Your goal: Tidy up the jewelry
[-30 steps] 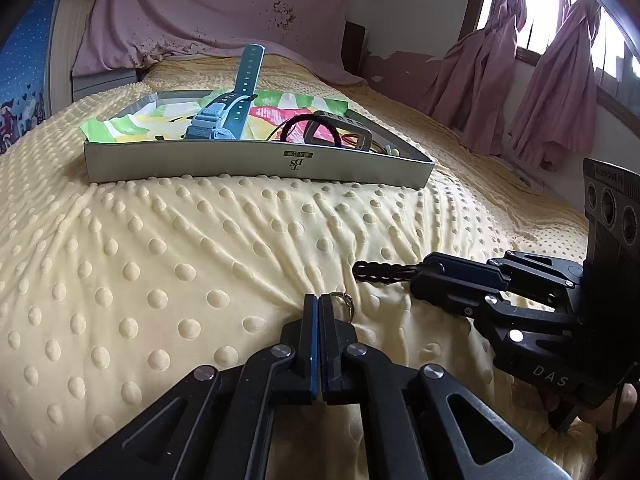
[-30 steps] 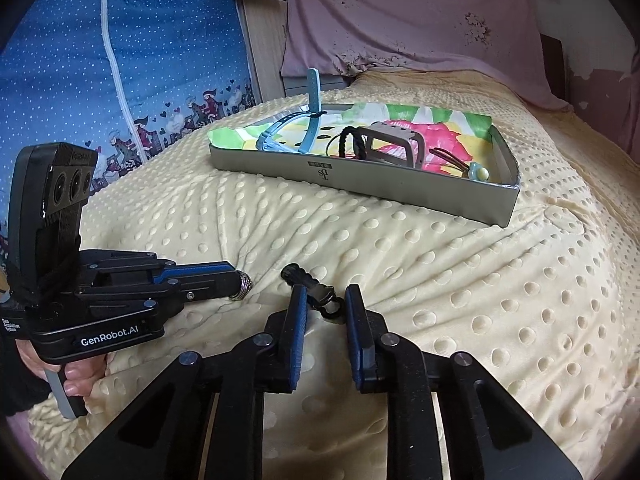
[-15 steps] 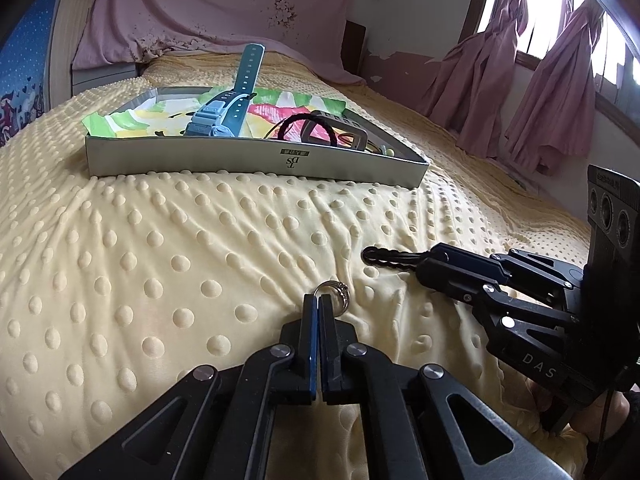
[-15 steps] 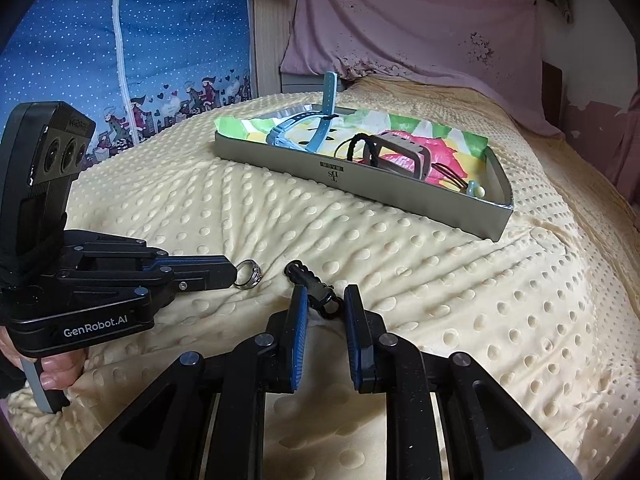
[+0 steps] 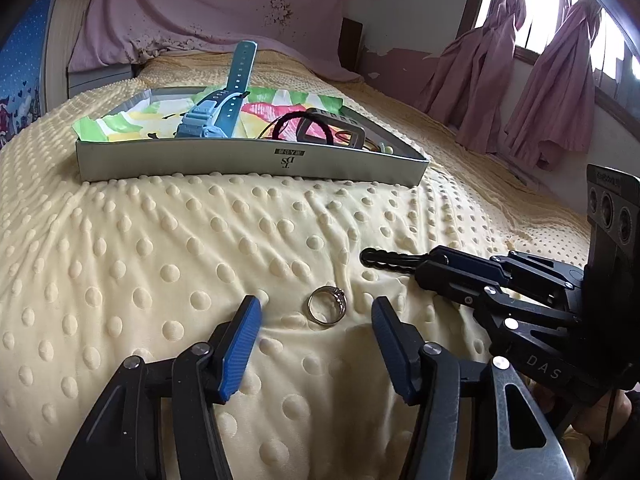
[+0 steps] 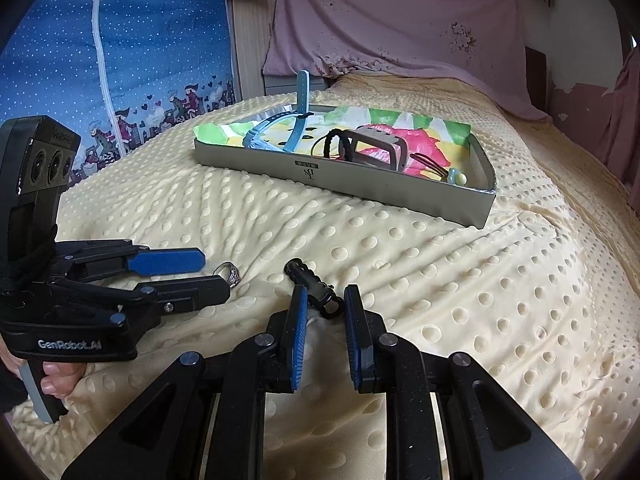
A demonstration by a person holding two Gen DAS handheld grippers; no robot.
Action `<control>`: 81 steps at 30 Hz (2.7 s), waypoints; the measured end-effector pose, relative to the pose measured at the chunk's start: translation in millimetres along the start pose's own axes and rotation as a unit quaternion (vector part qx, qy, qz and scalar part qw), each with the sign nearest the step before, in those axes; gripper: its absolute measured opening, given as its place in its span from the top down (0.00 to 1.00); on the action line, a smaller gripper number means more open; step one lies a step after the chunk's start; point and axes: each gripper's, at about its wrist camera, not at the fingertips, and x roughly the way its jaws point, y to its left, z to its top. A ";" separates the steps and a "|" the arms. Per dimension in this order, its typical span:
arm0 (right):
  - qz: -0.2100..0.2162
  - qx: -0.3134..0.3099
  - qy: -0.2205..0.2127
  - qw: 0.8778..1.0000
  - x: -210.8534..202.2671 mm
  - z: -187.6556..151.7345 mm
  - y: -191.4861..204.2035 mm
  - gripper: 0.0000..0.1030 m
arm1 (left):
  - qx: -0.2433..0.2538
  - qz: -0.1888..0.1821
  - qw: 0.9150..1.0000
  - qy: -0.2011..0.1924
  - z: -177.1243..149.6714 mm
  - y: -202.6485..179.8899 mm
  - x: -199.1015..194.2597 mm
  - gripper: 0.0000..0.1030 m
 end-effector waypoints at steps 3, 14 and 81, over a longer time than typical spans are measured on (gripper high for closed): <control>0.001 0.002 0.000 1.000 0.6 0.5 0.5 0.84 | -0.002 0.002 1.000 0.003 1.4 1.3 3.0 0.64; 0.009 0.009 -0.001 1.000 3.8 1.6 -1.1 0.84 | 0.015 0.002 1.000 -0.010 4.2 -4.3 -1.6 0.81; -0.120 0.153 -0.077 0.978 41.4 80.5 -77.1 0.69 | -0.057 0.096 0.989 -0.095 119.3 11.0 33.3 0.28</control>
